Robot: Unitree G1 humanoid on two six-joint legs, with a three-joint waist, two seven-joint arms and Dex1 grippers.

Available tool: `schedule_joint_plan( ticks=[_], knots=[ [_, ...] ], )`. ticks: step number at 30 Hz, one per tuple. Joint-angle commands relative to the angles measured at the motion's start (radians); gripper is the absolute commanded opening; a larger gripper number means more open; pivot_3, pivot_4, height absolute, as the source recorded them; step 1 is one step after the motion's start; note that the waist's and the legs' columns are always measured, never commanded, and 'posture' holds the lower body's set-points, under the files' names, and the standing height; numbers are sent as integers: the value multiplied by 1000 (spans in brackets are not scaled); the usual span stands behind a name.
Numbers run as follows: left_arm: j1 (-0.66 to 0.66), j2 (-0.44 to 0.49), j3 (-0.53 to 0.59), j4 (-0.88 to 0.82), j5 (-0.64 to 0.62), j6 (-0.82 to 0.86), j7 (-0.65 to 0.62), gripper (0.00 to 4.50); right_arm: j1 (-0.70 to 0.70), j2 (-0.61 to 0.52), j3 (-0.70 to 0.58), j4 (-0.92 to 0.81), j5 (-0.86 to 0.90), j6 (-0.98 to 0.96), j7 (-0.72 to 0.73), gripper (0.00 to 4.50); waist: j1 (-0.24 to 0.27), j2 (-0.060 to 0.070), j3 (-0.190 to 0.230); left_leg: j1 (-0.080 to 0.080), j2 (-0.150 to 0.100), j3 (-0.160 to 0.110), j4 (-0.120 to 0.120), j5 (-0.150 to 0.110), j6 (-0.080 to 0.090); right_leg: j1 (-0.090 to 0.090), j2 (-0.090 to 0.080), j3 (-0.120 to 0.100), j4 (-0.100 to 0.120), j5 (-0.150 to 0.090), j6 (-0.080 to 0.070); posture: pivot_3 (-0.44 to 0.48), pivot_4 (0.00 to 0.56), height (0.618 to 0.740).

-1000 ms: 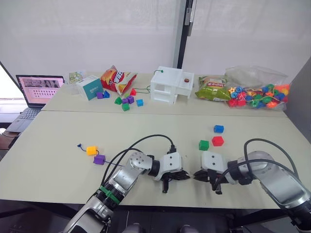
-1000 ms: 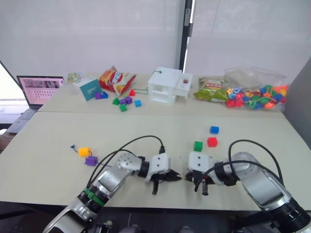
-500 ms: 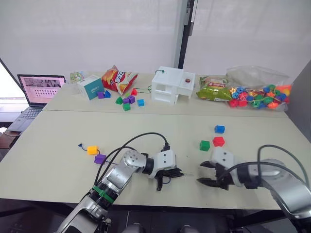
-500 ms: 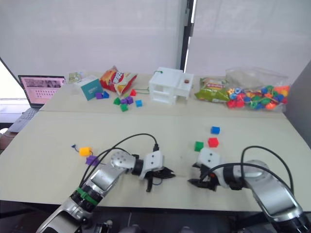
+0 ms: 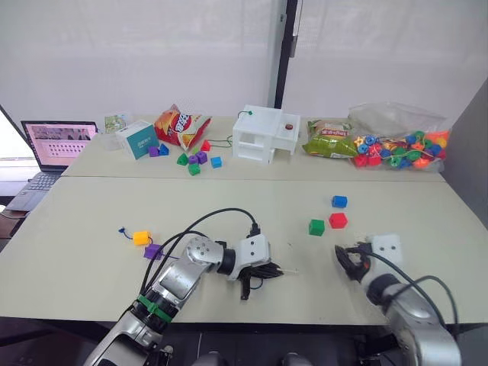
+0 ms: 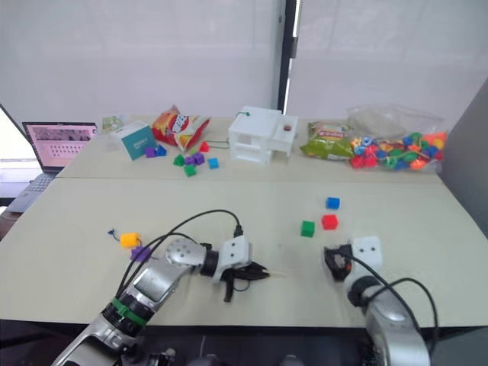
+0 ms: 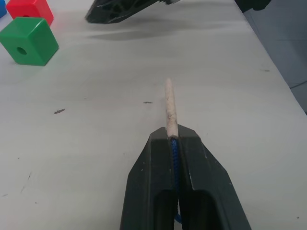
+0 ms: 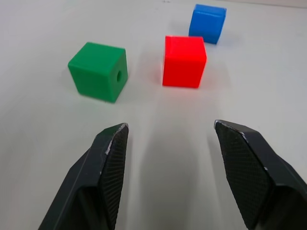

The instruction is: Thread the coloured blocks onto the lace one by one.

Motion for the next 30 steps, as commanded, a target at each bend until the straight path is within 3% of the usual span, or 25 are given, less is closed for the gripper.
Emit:
schedule_joint_plan(
  ticks=[1,10,16,18,22,27,30],
  knots=[
    [-3,-2,4,-38,-4,7,2,0,-75,-10,-1,94,-19,-76,-23,3012,1,0,0,0,0,0,0,0,0,0,0,0,0,0,0,0,150,740],
    [8,3,9,-64,-4,27,19,0,-292,-23,6,436,-34,-235,-35,3012,-3,0,0,0,0,1,-1,0,0,0,0,0,0,0,0,0,150,740],
    [8,5,11,-63,-3,33,26,0,-294,-4,-12,451,-9,-278,-48,1213,-3,0,0,0,0,0,-1,0,0,0,0,0,-1,0,0,0,150,740],
    [5,4,12,-59,-4,32,27,0,-280,4,-22,424,3,-277,-53,1173,-3,0,0,0,0,0,-1,0,0,0,0,0,0,0,0,0,150,740],
    [1,5,12,-51,-3,25,26,0,-221,13,-32,270,26,-250,-65,1173,-2,1,0,0,0,0,-1,0,0,0,0,0,0,0,0,0,150,740],
    [0,9,17,-37,-4,14,23,0,10,20,-8,-206,69,-73,-82,1173,5,3,0,-2,0,-1,-1,0,0,-1,0,0,0,0,0,0,150,740],
    [-4,5,18,-22,-6,7,22,0,225,-4,65,-513,135,36,-44,1173,6,3,-1,-2,0,0,-1,0,1,0,0,0,-1,0,0,0,150,740]
  ],
)
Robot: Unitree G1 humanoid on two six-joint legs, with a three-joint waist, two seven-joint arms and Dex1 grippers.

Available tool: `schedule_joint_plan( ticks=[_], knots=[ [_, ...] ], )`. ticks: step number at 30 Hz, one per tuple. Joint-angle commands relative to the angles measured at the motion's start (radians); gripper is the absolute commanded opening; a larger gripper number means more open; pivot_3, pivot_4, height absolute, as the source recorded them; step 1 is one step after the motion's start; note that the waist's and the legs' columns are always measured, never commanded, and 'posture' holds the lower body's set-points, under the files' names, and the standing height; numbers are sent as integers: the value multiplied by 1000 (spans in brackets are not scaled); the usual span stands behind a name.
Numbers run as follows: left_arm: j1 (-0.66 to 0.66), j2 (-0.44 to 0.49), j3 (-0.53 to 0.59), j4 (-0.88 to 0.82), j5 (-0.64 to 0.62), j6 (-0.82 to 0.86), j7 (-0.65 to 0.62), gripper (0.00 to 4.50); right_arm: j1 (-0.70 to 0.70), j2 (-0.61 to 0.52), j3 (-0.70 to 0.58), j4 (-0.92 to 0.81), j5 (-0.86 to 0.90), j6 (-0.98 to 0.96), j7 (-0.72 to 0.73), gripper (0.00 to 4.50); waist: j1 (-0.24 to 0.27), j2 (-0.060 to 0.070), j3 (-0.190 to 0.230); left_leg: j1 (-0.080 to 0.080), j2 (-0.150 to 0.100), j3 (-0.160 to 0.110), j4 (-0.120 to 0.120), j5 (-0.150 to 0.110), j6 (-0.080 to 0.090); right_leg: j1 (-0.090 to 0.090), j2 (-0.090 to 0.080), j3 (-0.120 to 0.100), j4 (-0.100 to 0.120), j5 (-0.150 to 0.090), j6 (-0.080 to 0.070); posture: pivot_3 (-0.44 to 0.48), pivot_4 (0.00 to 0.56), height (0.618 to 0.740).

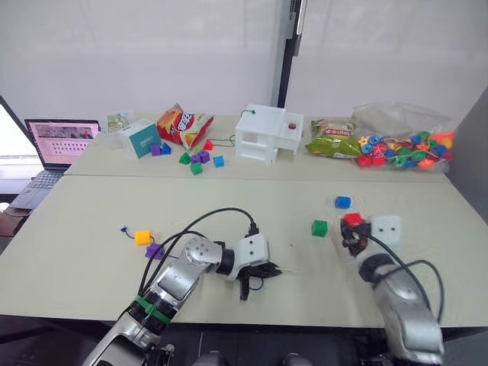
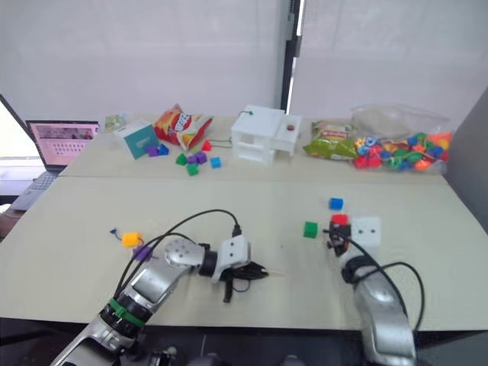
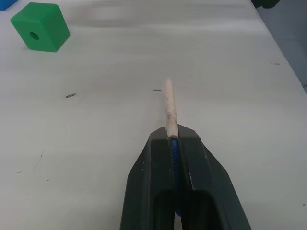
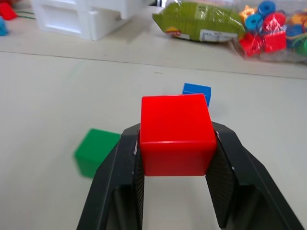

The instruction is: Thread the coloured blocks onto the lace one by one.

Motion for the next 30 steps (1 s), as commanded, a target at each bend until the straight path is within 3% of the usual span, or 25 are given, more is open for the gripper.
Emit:
schedule_joint_plan(
  ticks=[1,5,9,15,19,21,27,30],
  knots=[
    [-9,-6,14,0,-7,-25,0,0,183,-35,85,-317,70,102,40,1173,1,0,0,1,0,-1,0,0,0,1,0,-1,0,0,0,0,150,740],
    [-9,-11,13,5,-8,-29,-4,0,289,-38,197,-373,44,151,18,1173,11,0,0,1,0,-1,1,0,0,2,0,-1,-1,-1,0,0,150,740],
    [-9,-15,11,-5,-10,-21,-3,0,301,-22,290,-272,-20,135,-21,1173,37,0,0,0,0,-4,0,0,0,2,0,-5,-1,-4,-1,0,150,740],
    [1,-4,12,-30,-11,-12,-6,0,273,24,317,-85,-54,68,-56,1173,37,0,0,-2,-1,-4,-1,-1,1,1,1,-6,-2,-6,-1,0,150,740],
    [4,3,13,-35,-10,-10,-4,0,281,31,329,-62,-23,55,-34,1173,38,-4,0,0,3,-7,-1,0,0,3,5,-8,-2,-7,-4,0,150,740],
    [6,3,14,-39,-10,-7,0,0,290,36,310,-85,1,50,-29,2251,38,-4,0,0,4,-9,-2,0,0,3,6,-9,-2,-8,-5,0,150,740],
    [17,6,13,-57,-11,4,8,0,272,-81,183,-230,146,120,103,4277,34,-4,0,-1,3,-9,-2,0,0,2,6,-8,-1,-9,-7,0,150,740],
    [20,6,15,-61,-11,9,11,0,250,-226,111,-251,247,183,247,4450,24,-4,0,0,2,-7,0,0,0,4,4,-5,-1,-8,-5,0,150,740]
  ],
)
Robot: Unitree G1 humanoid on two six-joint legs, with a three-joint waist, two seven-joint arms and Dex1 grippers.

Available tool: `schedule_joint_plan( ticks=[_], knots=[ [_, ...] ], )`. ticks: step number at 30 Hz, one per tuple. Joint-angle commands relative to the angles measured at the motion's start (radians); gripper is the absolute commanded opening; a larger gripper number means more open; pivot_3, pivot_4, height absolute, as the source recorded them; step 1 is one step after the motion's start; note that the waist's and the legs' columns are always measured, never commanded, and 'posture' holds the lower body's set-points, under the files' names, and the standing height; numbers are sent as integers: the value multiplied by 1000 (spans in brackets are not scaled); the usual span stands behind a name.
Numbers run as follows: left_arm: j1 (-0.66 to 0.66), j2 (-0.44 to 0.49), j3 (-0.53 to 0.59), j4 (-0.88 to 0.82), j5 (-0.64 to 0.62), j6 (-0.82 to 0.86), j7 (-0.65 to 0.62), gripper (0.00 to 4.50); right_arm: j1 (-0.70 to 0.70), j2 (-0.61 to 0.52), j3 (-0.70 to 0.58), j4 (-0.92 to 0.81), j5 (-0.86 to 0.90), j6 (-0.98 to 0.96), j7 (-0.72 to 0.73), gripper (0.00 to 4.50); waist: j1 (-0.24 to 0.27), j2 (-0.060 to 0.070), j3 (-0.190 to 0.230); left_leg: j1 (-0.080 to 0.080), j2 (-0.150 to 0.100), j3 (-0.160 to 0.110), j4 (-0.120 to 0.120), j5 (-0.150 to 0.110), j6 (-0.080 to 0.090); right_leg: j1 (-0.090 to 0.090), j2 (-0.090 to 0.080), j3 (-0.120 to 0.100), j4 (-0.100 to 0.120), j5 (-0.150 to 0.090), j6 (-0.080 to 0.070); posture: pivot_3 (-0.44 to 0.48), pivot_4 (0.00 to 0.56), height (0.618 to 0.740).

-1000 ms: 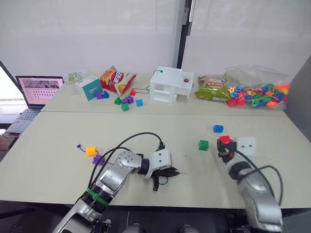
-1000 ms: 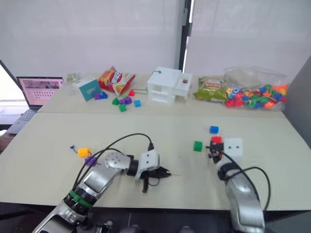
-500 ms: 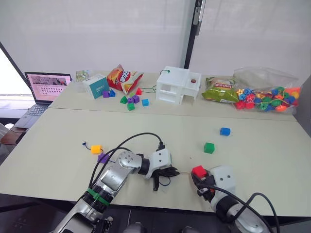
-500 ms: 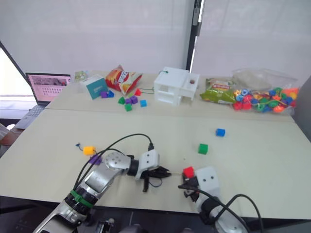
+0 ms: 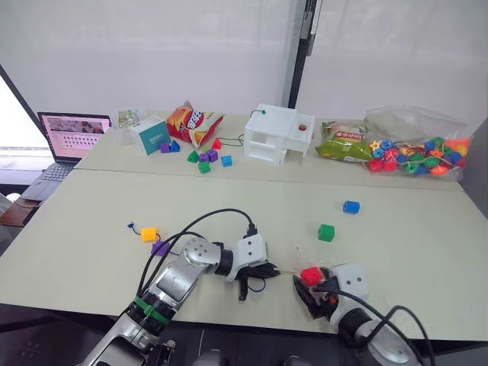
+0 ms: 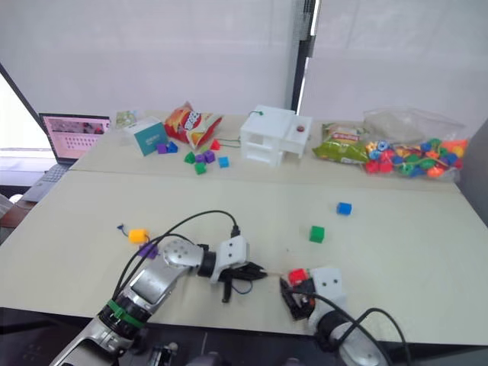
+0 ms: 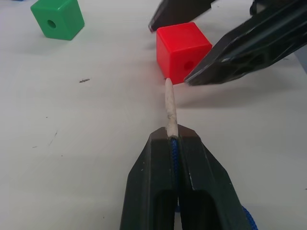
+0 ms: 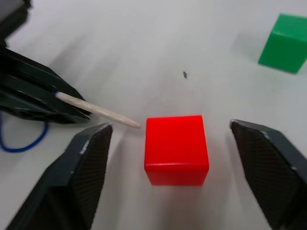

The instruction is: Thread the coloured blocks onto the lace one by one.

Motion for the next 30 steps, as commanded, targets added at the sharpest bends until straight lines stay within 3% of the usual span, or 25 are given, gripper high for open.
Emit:
schedule_joint_plan(
  ticks=[1,5,10,16,21,25,30],
  knots=[
    [1,0,16,-41,-11,5,8,0,-26,-147,-99,-47,149,65,188,4450,-6,0,0,1,0,1,1,0,0,1,0,1,0,1,1,0,150,740],
    [8,14,26,-54,-17,14,7,0,-154,-389,-128,41,242,78,443,4450,-24,-1,1,4,1,2,3,1,-1,5,1,4,-2,1,2,0,150,740],
    [27,38,27,-103,-24,52,-1,0,-399,-558,32,323,95,-121,702,4450,-32,-1,1,11,5,3,0,1,-1,14,4,3,-10,0,1,0,150,740],
    [30,30,25,-136,-25,92,15,0,-648,-554,226,691,-104,-456,944,4450,-25,-1,1,9,3,2,1,0,1,12,2,3,-8,2,3,0,150,740],
    [35,31,25,-142,-19,101,33,0,-780,-472,288,885,-157,-562,1033,4450,-28,-1,1,7,0,3,1,-1,2,11,-1,5,-10,3,5,0,150,740],
    [37,28,26,-147,-19,108,50,0,-767,-449,271,970,-158,-608,1053,3340,-23,-1,1,7,0,2,0,-1,1,10,-2,4,-9,4,5,0,150,740],
    [31,23,27,-141,-21,115,64,0,-712,-438,243,945,-141,-602,1045,1561,-26,0,1,7,-1,2,0,-1,1,10,-4,5,-9,4,6,0,150,740]
  ],
)
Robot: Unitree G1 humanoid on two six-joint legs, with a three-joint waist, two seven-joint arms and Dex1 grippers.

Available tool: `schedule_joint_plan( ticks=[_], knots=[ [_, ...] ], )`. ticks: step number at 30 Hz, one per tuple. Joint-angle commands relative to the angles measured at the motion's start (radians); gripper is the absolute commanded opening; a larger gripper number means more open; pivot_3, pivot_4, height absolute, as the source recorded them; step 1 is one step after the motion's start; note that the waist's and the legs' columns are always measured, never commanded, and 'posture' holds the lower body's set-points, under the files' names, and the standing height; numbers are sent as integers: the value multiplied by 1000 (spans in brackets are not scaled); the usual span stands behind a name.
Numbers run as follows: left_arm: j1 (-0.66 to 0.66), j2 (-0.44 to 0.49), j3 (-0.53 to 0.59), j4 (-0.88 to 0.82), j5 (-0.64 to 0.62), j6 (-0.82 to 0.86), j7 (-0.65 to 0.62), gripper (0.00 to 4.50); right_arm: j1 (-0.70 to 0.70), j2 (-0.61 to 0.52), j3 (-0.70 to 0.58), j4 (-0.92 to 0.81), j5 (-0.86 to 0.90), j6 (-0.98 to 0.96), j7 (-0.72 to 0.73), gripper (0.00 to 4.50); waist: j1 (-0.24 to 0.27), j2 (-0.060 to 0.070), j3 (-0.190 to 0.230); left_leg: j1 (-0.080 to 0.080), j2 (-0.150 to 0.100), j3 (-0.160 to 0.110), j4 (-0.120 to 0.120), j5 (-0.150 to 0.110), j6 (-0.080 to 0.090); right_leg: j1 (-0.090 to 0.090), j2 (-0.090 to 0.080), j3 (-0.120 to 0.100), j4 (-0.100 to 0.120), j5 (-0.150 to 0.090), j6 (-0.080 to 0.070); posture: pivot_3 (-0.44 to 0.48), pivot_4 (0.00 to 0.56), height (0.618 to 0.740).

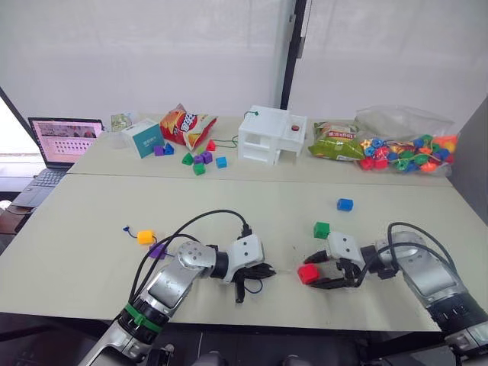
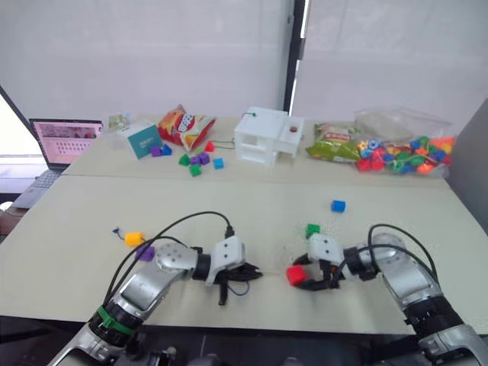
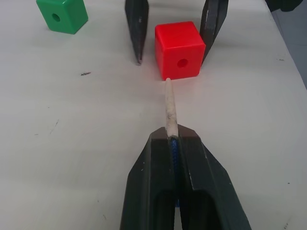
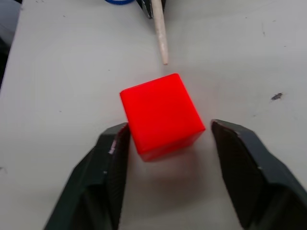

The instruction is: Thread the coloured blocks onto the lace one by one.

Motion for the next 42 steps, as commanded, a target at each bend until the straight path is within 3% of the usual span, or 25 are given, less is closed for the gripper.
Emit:
schedule_joint_plan(
  ticks=[1,9,42],
  knots=[
    [-15,-9,6,-27,-1,2,15,0,37,0,-33,-35,3,-1,-15,1229,-2,0,0,0,0,0,0,0,0,0,0,0,0,0,0,0,150,740],
    [-40,-21,-33,5,24,12,12,0,108,26,-60,-182,16,110,-88,1154,-2,0,0,0,0,-1,-1,0,-1,-2,-2,0,1,0,0,0,150,740],
    [-94,-87,-96,27,29,8,-40,0,103,44,-39,-254,-12,191,-119,1154,0,0,0,-2,-2,0,1,0,-1,-4,-2,0,5,0,0,0,150,740]
  ],
)
